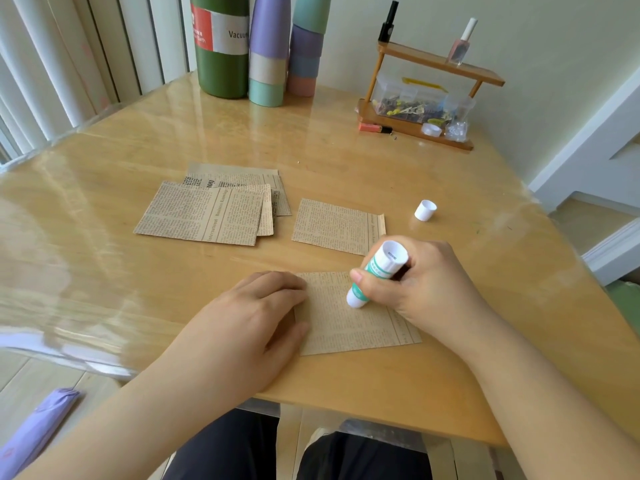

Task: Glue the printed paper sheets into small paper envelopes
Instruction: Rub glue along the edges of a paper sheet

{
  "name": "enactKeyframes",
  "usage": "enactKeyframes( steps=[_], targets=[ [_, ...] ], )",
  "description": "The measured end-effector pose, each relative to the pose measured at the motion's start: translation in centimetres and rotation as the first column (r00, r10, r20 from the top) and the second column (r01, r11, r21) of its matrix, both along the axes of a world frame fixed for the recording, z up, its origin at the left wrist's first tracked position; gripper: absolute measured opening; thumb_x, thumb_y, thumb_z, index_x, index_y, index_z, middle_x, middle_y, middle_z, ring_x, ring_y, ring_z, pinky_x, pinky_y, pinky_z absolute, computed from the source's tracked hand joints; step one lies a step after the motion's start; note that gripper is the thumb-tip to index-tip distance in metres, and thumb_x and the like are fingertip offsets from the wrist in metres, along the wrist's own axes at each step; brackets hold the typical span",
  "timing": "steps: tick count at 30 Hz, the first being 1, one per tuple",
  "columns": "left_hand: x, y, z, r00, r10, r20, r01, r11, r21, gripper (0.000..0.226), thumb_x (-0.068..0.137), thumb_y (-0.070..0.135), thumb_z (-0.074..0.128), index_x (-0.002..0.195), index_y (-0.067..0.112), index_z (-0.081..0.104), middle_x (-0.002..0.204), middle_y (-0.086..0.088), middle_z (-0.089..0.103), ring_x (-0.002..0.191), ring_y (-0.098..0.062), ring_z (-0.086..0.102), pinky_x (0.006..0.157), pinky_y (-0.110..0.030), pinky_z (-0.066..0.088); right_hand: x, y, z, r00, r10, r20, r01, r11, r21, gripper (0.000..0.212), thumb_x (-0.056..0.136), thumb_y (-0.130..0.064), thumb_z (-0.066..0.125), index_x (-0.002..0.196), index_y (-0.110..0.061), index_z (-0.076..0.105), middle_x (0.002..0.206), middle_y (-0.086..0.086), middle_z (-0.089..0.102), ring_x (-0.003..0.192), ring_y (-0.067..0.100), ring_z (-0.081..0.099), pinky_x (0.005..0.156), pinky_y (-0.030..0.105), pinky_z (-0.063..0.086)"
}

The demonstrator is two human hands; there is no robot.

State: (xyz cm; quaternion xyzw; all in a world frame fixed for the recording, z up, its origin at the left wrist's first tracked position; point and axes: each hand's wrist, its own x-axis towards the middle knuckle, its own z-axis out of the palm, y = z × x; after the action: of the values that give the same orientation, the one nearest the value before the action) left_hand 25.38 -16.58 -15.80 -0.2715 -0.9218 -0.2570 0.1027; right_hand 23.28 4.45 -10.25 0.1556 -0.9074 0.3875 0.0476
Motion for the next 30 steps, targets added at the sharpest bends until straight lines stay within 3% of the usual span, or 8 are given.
enactKeyframes(
  steps=[5, 10, 13, 16, 18, 24, 26, 30],
  targets=[
    [0.0, 0.0, 0.0, 1.000, 0.001, 0.019, -0.001, 1.000, 0.028, 0.042, 0.084, 0.043, 0.044, 0.104, 0.016, 0.070, 0.111, 0.010, 0.063, 0.103, -0.006, 0.056, 0.093, -0.011, 0.033, -2.2, -1.4, -0.1, 0.998, -0.011, -0.058, 0.013, 0.999, 0.037, 0.031, 0.085, -0.019, 0.067, 0.065, 0.003, 0.059, 0.064, -0.002, 0.071, 0.070, 0.023, 0.061, 0.068, -0.002, 0.029],
    [0.1, -0.1, -0.2, 1.000, 0.010, 0.026, -0.011, 0.999, 0.031, 0.043, 0.083, 0.044, 0.044, 0.105, 0.017, 0.069, 0.112, 0.011, 0.063, 0.103, -0.005, 0.055, 0.095, -0.012, 0.028, -2.8, -2.1, 0.1, 0.997, 0.002, -0.083, 0.002, 0.999, 0.045, 0.030, 0.086, -0.017, 0.065, 0.065, 0.003, 0.059, 0.066, -0.001, 0.072, 0.077, 0.024, 0.064, 0.065, -0.016, 0.011],
    [0.0, 0.0, -0.1, 1.000, 0.016, 0.019, -0.017, 0.999, 0.043, 0.042, 0.083, 0.044, 0.044, 0.104, 0.017, 0.069, 0.112, 0.010, 0.063, 0.102, -0.004, 0.054, 0.093, -0.012, 0.029, -2.4, -1.8, 0.0, 0.996, 0.009, -0.094, -0.005, 0.999, 0.048, 0.032, 0.085, -0.019, 0.066, 0.064, 0.004, 0.058, 0.065, -0.001, 0.071, 0.074, 0.026, 0.063, 0.067, -0.012, 0.018],
    [0.1, 0.0, -0.1, 1.000, 0.023, 0.004, -0.024, 0.998, 0.053, 0.041, 0.083, 0.044, 0.045, 0.101, 0.015, 0.069, 0.109, 0.009, 0.063, 0.100, -0.005, 0.053, 0.093, -0.014, 0.032, -1.5, -1.4, -0.3, 0.996, 0.034, -0.081, -0.033, 0.999, 0.007, 0.033, 0.080, -0.026, 0.066, 0.064, 0.002, 0.058, 0.063, -0.006, 0.070, 0.060, 0.018, 0.058, 0.064, 0.016, 0.038],
    [0.1, -0.1, -0.2, 0.999, 0.036, -0.003, -0.036, 0.998, 0.051, 0.043, 0.082, 0.045, 0.045, 0.100, 0.015, 0.069, 0.107, 0.008, 0.062, 0.101, -0.006, 0.052, 0.094, -0.015, 0.032, -0.6, -1.0, -0.4, 0.998, 0.038, -0.056, -0.039, 0.999, -0.023, 0.030, 0.078, -0.025, 0.066, 0.063, 0.000, 0.058, 0.063, -0.009, 0.070, 0.052, 0.010, 0.051, 0.053, 0.027, 0.039],
    [0.2, -0.1, -0.2, 0.998, 0.056, -0.002, -0.056, 0.998, 0.035, 0.044, 0.082, 0.047, 0.045, 0.100, 0.015, 0.069, 0.107, 0.009, 0.063, 0.101, -0.009, 0.056, 0.093, -0.013, 0.031, 1.1, -0.3, -0.1, 0.998, 0.056, -0.009, -0.056, 0.998, -0.039, 0.028, 0.078, -0.021, 0.070, 0.066, 0.002, 0.059, 0.065, -0.005, 0.071, 0.051, 0.017, 0.046, 0.046, 0.021, 0.034],
    [0.2, -0.1, -0.2, 0.998, 0.058, -0.005, -0.058, 0.998, 0.035, 0.044, 0.082, 0.047, 0.045, 0.100, 0.015, 0.069, 0.106, 0.008, 0.063, 0.100, -0.009, 0.056, 0.093, -0.013, 0.031, 0.9, -0.5, -0.1, 0.999, 0.046, -0.012, -0.047, 0.998, -0.039, 0.027, 0.079, -0.020, 0.070, 0.066, 0.001, 0.059, 0.064, -0.006, 0.071, 0.050, 0.017, 0.048, 0.045, 0.026, 0.037],
    [0.2, 0.0, -0.3, 0.998, 0.060, -0.008, -0.059, 0.998, 0.038, 0.043, 0.081, 0.046, 0.046, 0.101, 0.015, 0.069, 0.106, 0.007, 0.064, 0.100, -0.008, 0.055, 0.093, -0.014, 0.032, -0.8, -1.4, -0.3, 0.999, 0.011, -0.030, -0.012, 0.999, -0.034, 0.029, 0.081, -0.021, 0.069, 0.066, 0.001, 0.060, 0.064, -0.006, 0.071, 0.061, 0.022, 0.059, 0.059, 0.035, 0.045]
  ],
)
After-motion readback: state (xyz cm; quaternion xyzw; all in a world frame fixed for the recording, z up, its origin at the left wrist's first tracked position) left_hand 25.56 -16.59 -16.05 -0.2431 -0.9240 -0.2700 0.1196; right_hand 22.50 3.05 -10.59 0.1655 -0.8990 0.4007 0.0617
